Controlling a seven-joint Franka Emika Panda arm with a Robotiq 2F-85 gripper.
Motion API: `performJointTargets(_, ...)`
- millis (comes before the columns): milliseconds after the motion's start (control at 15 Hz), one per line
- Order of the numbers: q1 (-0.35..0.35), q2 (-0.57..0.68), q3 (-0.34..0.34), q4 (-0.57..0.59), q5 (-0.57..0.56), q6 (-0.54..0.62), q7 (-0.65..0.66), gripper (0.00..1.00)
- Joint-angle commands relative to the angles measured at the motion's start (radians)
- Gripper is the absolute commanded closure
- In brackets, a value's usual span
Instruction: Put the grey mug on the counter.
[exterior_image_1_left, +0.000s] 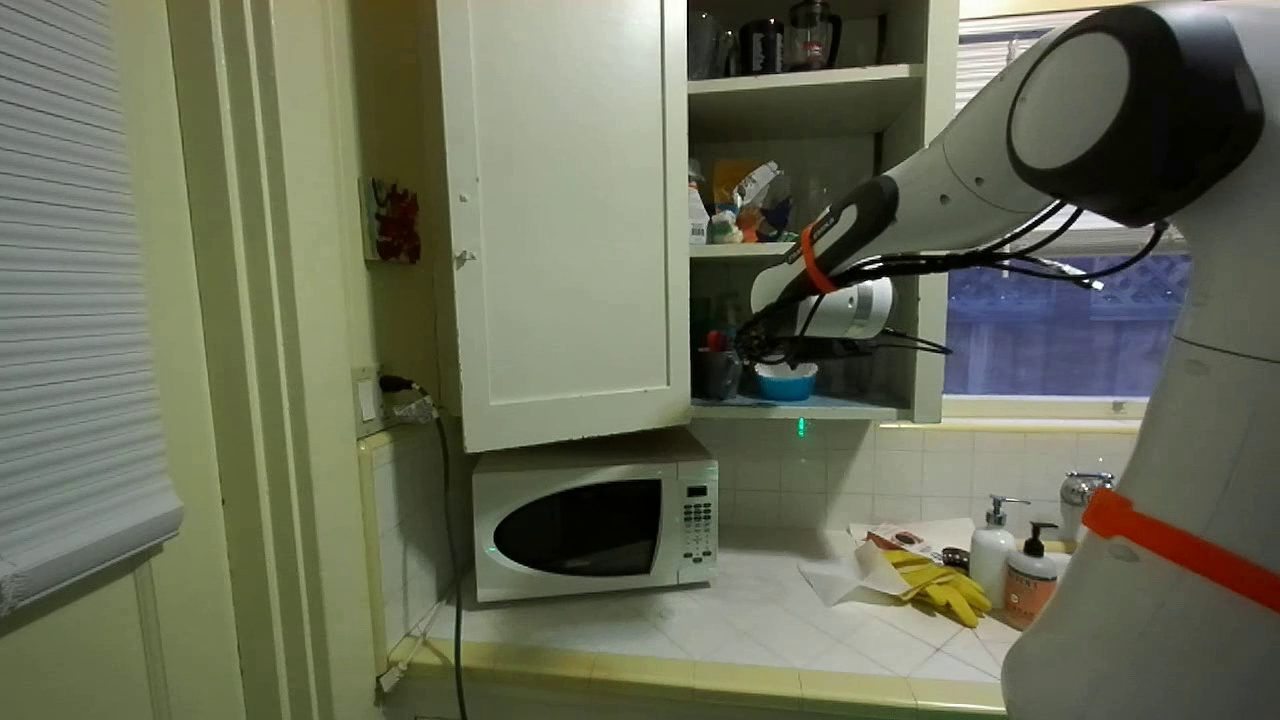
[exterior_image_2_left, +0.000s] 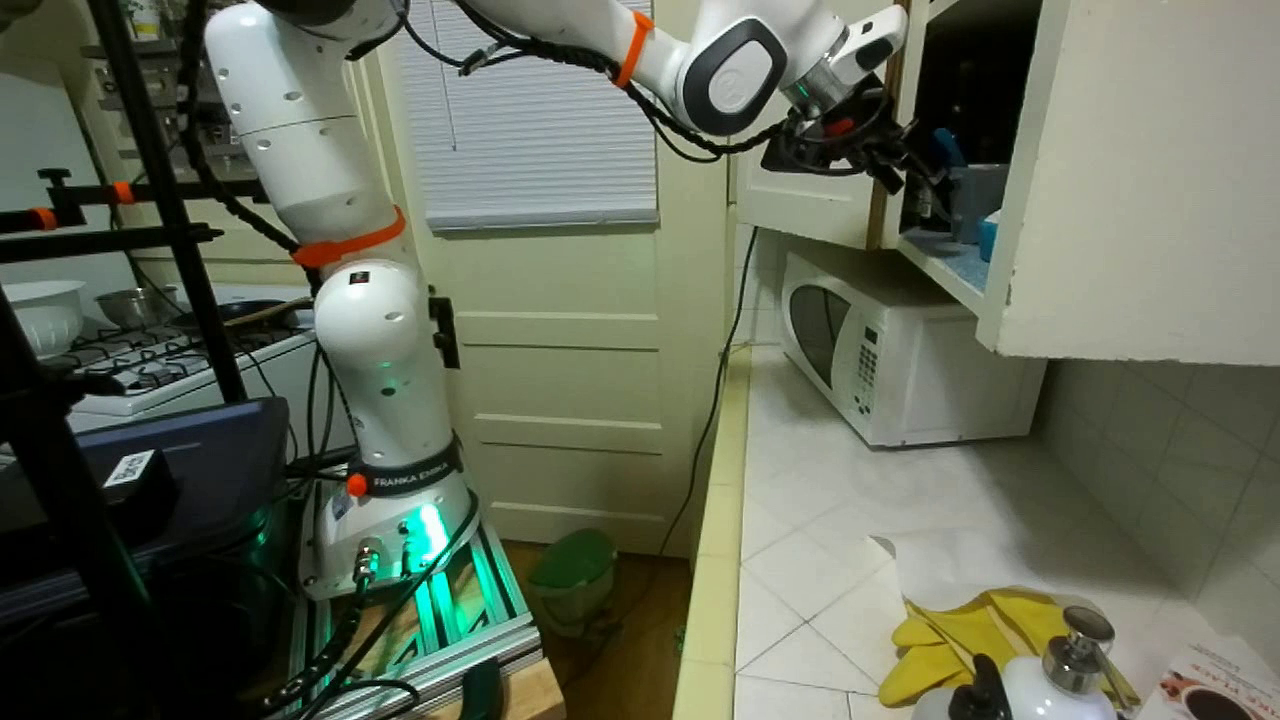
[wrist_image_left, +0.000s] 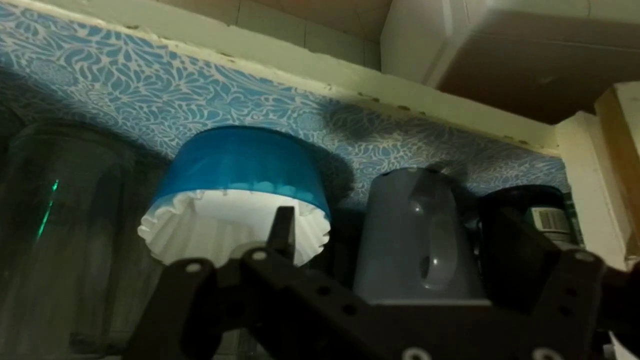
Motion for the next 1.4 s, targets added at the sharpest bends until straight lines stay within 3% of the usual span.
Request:
performJointTargets(0,0.035,0.051,-0.017,0.047,0.084,0.025,-0.019,0.00)
performJointTargets(667,0.067,0.129,-0.009,0.117,0.160,0.076,-0.040,0.00)
performJointTargets(1333,0.067,0.182,0.000,0.176,0.154,0.072,-0.047,0.11)
